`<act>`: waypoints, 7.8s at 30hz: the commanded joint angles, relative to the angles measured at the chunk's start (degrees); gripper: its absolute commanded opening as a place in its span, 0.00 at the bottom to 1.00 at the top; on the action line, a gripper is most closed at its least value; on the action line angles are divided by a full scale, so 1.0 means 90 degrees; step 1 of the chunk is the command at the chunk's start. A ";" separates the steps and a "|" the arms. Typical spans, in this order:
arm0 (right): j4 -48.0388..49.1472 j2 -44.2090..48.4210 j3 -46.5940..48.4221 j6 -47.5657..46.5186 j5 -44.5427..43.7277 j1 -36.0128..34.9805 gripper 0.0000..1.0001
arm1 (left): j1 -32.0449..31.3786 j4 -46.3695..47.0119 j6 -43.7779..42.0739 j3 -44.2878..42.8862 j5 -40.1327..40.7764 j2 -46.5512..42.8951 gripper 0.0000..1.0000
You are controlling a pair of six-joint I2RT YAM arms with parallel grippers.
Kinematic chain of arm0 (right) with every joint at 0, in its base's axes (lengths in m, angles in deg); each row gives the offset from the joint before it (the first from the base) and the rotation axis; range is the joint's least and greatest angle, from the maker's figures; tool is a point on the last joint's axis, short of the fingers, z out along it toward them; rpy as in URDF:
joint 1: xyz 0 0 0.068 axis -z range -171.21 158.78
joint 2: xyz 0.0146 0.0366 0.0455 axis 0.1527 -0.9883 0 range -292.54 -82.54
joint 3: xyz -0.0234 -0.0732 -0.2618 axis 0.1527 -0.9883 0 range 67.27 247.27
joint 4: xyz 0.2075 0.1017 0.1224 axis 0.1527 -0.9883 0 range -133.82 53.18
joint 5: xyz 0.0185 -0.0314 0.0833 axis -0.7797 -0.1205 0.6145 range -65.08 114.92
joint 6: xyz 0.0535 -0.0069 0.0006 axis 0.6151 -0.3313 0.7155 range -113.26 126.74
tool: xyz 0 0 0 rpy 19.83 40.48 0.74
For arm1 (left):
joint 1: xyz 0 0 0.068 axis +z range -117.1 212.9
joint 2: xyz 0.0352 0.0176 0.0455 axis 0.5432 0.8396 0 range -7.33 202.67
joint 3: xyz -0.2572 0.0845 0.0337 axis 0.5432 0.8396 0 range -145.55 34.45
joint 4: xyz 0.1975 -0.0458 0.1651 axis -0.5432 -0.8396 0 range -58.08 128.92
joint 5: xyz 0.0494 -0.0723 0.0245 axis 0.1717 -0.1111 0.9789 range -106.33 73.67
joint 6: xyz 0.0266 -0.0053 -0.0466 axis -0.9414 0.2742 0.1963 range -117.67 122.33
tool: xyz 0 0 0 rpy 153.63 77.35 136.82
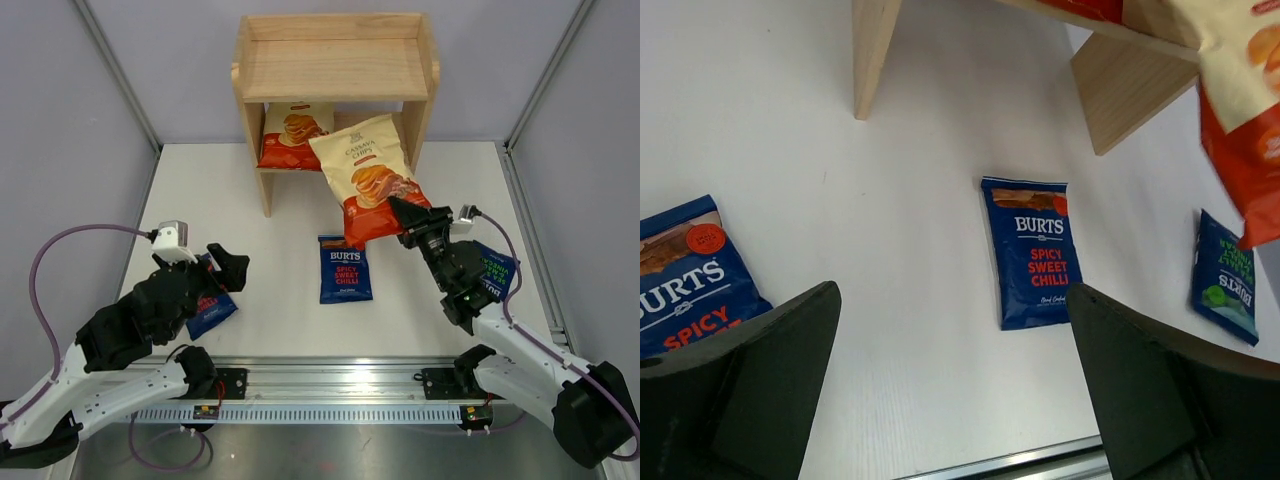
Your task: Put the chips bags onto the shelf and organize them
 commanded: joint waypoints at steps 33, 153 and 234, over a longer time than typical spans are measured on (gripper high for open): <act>0.0150 -0.4736 0.4475 0.0202 -0.2121 0.0653 0.30 | 0.0007 0.0376 -0.1324 0.0570 -0.0994 -0.0939 0.99; -0.1758 0.2266 -0.1569 -0.1684 0.4178 0.0878 0.91 | 0.2146 0.8315 0.3226 0.2718 -0.4978 0.4824 0.00; -0.5427 -0.3786 0.8555 -0.1175 -0.0772 0.0623 0.21 | 0.0779 -0.0591 -0.1167 -0.0017 -0.1570 -0.0411 0.66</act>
